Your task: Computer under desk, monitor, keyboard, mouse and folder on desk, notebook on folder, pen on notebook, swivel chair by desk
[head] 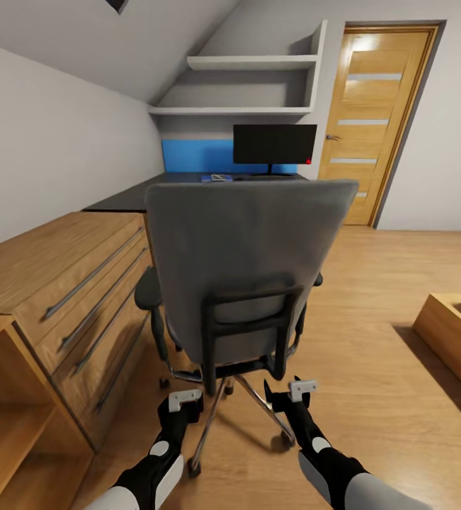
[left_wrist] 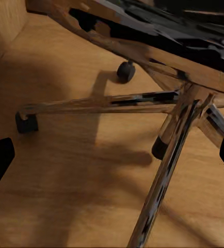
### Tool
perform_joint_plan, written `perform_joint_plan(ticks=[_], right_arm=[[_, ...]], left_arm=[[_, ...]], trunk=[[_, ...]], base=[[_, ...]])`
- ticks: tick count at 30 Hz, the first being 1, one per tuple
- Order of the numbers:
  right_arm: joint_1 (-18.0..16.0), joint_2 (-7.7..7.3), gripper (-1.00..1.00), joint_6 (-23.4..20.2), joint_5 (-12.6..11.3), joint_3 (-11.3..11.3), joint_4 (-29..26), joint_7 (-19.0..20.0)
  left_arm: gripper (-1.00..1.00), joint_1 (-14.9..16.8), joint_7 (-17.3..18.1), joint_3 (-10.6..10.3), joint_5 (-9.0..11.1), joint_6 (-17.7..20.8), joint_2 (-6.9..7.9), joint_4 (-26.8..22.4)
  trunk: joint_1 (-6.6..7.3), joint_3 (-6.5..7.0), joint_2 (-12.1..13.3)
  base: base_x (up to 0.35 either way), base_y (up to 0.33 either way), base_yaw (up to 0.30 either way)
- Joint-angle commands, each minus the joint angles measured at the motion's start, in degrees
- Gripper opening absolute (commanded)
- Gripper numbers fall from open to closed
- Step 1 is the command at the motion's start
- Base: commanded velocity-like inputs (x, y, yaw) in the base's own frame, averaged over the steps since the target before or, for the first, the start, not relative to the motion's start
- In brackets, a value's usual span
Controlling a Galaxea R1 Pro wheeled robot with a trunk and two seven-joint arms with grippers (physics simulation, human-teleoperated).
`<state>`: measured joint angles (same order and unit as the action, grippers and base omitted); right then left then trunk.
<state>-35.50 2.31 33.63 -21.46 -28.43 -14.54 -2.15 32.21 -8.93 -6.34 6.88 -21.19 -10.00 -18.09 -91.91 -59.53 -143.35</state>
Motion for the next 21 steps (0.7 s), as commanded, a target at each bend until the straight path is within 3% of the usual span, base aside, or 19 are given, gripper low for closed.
perform_joint_plan(ticks=[1,12,14,15,17,21], right_arm=[[-0.05,-0.02,1.0,0.21,-0.42,-0.49,0.04,-0.22],[-0.01,-0.02,1.0,0.21,-0.43,-0.48,0.04,-0.22],[-0.01,-0.01,1.0,0.21,-0.43,-0.48,0.04,-0.22],[-0.01,-0.02,1.0,0.21,-0.43,-0.46,0.07,-0.22],[-0.01,-0.02,1.0,0.21,-0.43,-0.43,0.11,-0.22],[-0.03,-0.02,1.0,0.21,-0.43,-0.4,0.12,-0.22]], left_arm=[[1.0,0.05,-0.3,-0.4,0.59,-0.26,0.0,0.07],[1.0,0.05,-0.3,-0.41,0.48,-0.26,0.0,0.07],[1.0,0.05,-0.3,-0.42,-0.57,-0.26,0.0,0.07],[1.0,0.05,-0.4,-0.4,-2.72,-0.3,0.0,0.07],[1.0,0.05,-0.54,-0.36,-4.82,-0.33,0.0,0.08],[1.0,0.05,-0.67,-0.34,-5.79,-0.34,0.0,0.08]], trunk=[[-0.02,-0.05,-0.02],[-0.02,0.16,-0.02],[-0.02,0.25,-0.02],[-0.02,0.3,-0.02],[-0.02,0.4,-0.02],[-0.02,0.62,-0.02]], base=[[0.32,-0.092,0.0],[0.321,-0.09,-0.048],[0.321,-0.087,-0.137],[0.321,-0.096,-0.142],[0.32,-0.122,-0.144],[0.311,-0.17,-0.148]])
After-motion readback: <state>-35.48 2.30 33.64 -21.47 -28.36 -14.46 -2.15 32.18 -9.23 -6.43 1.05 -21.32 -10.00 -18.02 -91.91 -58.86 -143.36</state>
